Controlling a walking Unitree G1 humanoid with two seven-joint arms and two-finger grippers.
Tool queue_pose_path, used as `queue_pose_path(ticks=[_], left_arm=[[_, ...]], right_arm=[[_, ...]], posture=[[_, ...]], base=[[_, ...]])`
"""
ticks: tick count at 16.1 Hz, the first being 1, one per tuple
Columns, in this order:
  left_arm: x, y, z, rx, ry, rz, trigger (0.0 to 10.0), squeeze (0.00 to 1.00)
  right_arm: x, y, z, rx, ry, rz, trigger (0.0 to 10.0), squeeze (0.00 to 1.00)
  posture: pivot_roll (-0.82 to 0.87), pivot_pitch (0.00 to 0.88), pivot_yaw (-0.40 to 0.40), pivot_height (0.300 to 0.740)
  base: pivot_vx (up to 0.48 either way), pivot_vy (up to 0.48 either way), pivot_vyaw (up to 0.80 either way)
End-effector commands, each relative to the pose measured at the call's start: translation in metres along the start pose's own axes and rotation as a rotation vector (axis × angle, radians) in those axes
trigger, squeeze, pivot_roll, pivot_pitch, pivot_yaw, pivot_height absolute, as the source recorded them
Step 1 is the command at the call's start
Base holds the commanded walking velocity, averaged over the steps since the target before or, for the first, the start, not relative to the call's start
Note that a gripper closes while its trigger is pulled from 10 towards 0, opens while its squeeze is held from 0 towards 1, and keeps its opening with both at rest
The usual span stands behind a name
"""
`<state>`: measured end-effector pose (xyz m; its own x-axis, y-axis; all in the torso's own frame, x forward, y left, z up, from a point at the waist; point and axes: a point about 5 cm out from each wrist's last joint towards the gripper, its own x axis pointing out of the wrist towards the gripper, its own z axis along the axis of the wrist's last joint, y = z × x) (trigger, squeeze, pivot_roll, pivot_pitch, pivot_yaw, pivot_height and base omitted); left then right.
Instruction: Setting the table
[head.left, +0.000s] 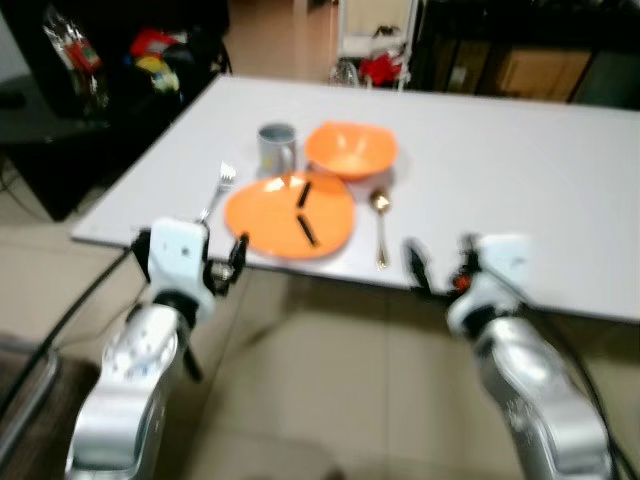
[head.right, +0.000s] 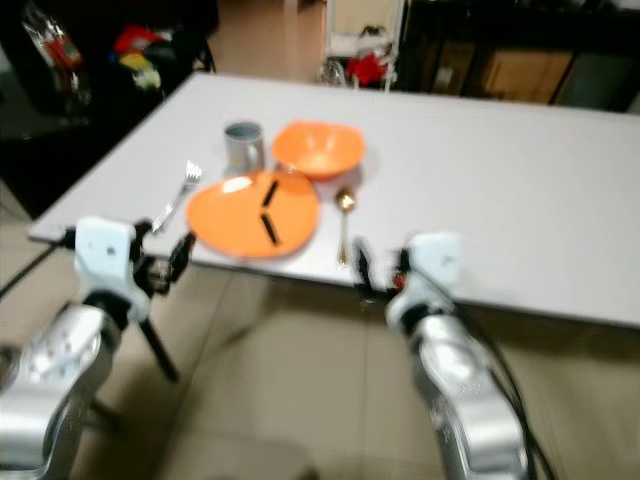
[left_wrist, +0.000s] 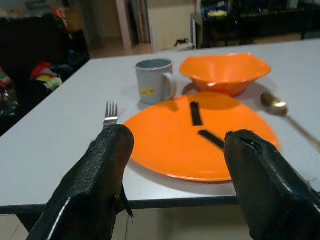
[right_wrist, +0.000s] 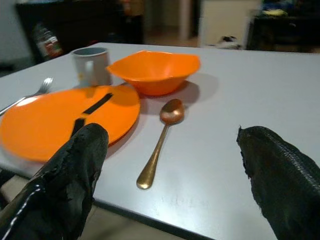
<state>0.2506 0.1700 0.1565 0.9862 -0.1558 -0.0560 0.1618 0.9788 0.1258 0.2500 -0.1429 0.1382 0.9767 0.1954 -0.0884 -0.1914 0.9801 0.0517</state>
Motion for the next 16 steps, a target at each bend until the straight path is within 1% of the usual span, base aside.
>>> queue_pose_path(ticks=[1,2,3,6,9,10,12,13,14,16], left_arm=[[0.0007,-0.0021,0.0011,0.005,-0.003,-0.009,10.0,0.0],[0.0005,-0.0018,0.0004,0.003,0.002,-0.007,10.0,0.0],[0.0003,-0.0012,-0.0002,0.002,0.007,0.001,10.0,0.0],[-0.0015,-0.0013,-0.0031,0.029,0.025,0.007,10.0,0.0],[-0.0012,0.0004,-0.0021,0.035,0.035,0.011,10.0,0.0],[-0.0011,0.0018,-0.0023,0.034,0.039,0.018,10.0,0.0],[-0.0015,0.0031,-0.0033,0.031,0.044,0.023,10.0,0.0],[-0.0021,0.002,-0.0052,0.031,0.053,0.028,10.0,0.0],[-0.0022,0.0012,-0.0067,0.04,0.059,0.035,10.0,0.0],[-0.0019,0.0008,-0.0051,0.047,0.05,0.045,10.0,0.0]], right_arm=[[-0.0003,-0.0053,0.0005,-0.005,0.013,-0.006,10.0,0.0],[0.0001,-0.0044,0.0002,0.001,0.016,0.013,10.0,0.0],[0.0005,-0.0029,0.0018,-0.022,0.006,0.037,10.0,0.0],[0.0025,0.0004,0.0022,-0.013,0.003,0.067,10.0,0.0],[0.0042,0.0019,0.0016,0.006,0.004,0.067,10.0,0.0],[0.0045,0.0006,0.002,-0.009,-0.005,0.054,10.0,0.0],[0.0054,0.0008,0.0041,0.018,-0.02,0.059,10.0,0.0],[0.0058,-0.0004,0.0059,-0.022,-0.032,0.038,10.0,0.0],[0.0061,-0.0034,0.0069,-0.1,-0.047,0.001,10.0,0.0],[0.0057,-0.0048,0.0077,-0.093,-0.049,0.006,10.0,0.0]], posture=[[0.14,0.0,0.036,0.74],[0.14,0.0,0.033,0.74],[0.15,0.0,0.026,0.74],[0.16,0.0,0.014,0.74],[0.16,0.0,0.02,0.74],[0.16,0.0,0.024,0.74],[0.14,0.0,0.027,0.74],[0.14,0.0,0.028,0.74],[0.14,0.0,0.029,0.74],[0.14,0.0,0.029,0.74]], base=[[0.0,0.0,0.61],[0.0,0.0,0.8],[0.0,0.0,0.8],[0.0,0.0,0.8],[0.0,0.0,0.8],[0.0,0.0,0.8],[0.0,0.0,0.8],[0.0,0.0,0.8],[0.0,0.0,0.8],[0.0,0.0,0.8]])
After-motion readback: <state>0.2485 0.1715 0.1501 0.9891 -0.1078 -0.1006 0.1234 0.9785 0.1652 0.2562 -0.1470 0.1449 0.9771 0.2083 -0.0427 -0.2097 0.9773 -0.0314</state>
